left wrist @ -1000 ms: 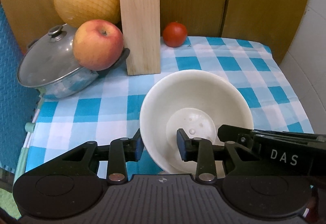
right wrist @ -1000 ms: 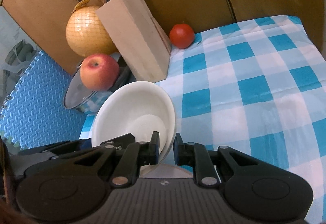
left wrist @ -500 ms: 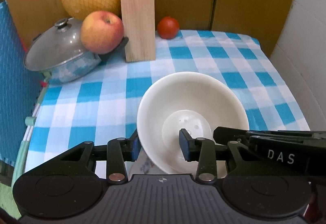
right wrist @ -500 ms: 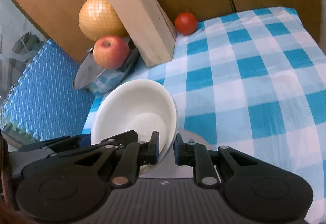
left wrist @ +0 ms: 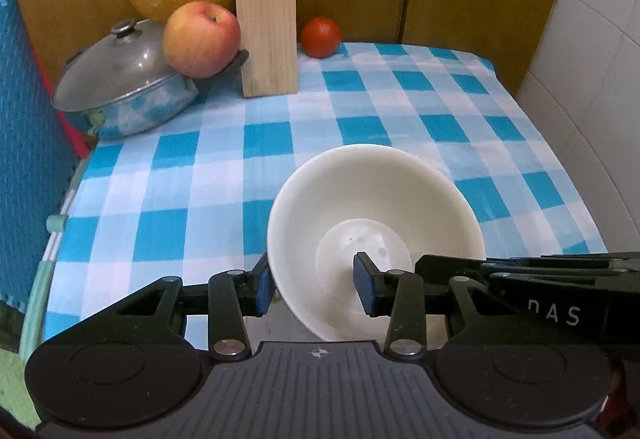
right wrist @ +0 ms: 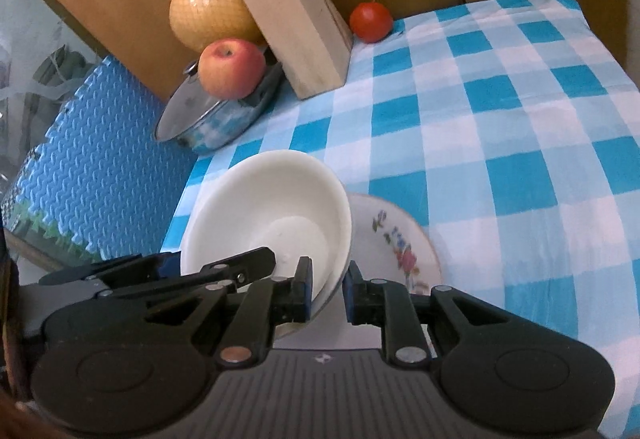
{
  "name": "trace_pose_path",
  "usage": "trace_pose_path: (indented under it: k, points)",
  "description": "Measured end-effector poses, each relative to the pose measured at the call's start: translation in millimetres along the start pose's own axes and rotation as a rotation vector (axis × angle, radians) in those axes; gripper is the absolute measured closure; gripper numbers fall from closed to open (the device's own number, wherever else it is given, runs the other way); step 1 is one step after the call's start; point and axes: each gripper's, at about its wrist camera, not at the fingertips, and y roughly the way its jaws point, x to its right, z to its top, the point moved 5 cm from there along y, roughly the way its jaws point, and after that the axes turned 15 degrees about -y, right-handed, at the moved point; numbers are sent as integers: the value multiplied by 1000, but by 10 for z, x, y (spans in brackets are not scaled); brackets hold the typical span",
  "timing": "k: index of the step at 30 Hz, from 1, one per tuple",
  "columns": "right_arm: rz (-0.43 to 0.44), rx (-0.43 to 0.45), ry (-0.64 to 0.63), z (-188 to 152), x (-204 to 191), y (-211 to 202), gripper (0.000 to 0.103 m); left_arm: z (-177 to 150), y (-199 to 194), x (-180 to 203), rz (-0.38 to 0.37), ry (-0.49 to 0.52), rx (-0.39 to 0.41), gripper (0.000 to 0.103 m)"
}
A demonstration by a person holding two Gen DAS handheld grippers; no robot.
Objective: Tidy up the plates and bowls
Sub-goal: 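Lift the bowl stack with both tools and carry it toward the plate stack, then lower the bowl stack onto the floral-rim plate with both tools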
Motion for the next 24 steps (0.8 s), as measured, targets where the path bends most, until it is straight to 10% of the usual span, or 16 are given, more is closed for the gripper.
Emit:
trace_pose_path:
  k: [24]
  points:
    - [-28, -42, 12, -322, -7, -62, 79, -301, 27, -158, 0, -27, -91, 49]
